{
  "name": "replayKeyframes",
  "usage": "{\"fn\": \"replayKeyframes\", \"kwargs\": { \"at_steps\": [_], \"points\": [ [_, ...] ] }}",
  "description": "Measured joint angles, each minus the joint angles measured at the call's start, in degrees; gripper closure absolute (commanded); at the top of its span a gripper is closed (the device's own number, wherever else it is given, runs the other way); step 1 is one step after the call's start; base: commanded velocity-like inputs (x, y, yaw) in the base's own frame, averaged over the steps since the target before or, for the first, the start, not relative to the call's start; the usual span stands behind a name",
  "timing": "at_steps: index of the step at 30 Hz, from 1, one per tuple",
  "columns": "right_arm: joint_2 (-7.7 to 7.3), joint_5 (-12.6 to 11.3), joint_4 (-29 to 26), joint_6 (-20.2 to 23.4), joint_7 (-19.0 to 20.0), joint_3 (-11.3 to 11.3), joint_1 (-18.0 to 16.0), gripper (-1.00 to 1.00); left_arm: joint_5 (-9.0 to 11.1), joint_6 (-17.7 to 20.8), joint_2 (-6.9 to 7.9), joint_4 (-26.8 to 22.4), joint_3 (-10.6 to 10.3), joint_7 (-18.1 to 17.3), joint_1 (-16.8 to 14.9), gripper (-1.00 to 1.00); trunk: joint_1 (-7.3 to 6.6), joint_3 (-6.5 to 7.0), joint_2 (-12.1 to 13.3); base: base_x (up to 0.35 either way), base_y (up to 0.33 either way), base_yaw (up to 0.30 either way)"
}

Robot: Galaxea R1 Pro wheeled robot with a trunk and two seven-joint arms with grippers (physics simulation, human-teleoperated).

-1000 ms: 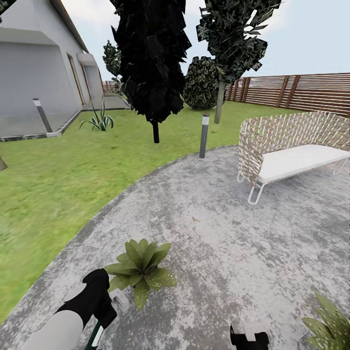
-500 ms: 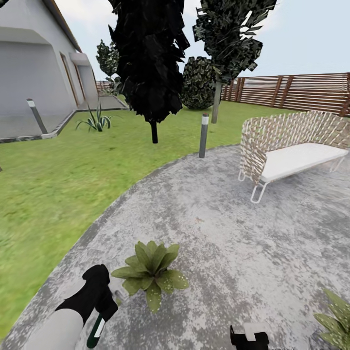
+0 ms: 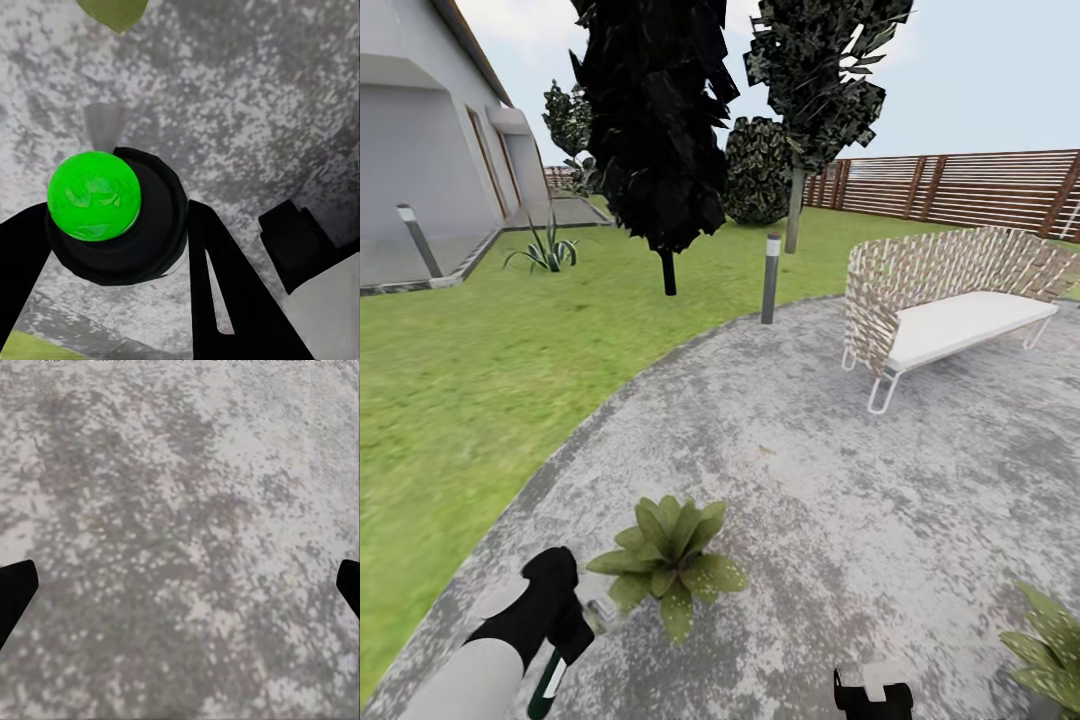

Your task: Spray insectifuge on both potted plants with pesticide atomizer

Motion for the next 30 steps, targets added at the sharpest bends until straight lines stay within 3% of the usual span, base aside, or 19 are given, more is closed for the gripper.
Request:
{"fn": "replayKeyframes", "kwargs": {
  "at_steps": [8, 16, 21, 30],
  "points": [
    [0.0, -0.01, 0.0, 0.0, 0.0, 0.0, 0.0, -1.0, -0.05, -0.01, -0.36, 0.01, -0.13, 0.01, 0.0, 1.0, 0.03, 0.0, 0.0, -0.091, 0.276, -0.237],
    [0.0, -0.04, 0.0, -0.05, -0.02, 0.01, -0.01, -1.0, -0.16, -0.39, -0.19, 0.33, -0.73, 0.05, 0.35, 1.0, 0.0, 0.0, 0.0, -0.031, 0.032, -0.081],
    [-0.8, 0.08, 0.08, -0.08, -0.02, 0.08, -0.01, -1.0, -0.01, -0.36, -3.52, -2.09, -0.42, 0.72, 0.28, 1.0, 0.0, 0.0, 0.0, 0.0, 0.0, 0.0],
    [-0.96, 0.09, 0.18, -0.07, 0.0, 0.04, 0.0, -1.0, -0.06, -0.55, -1.76, -2.65, -0.02, 0.82, 0.27, 1.0, 0.0, 0.0, 0.0, 0.022, 0.172, 0.0]
  ]
}}
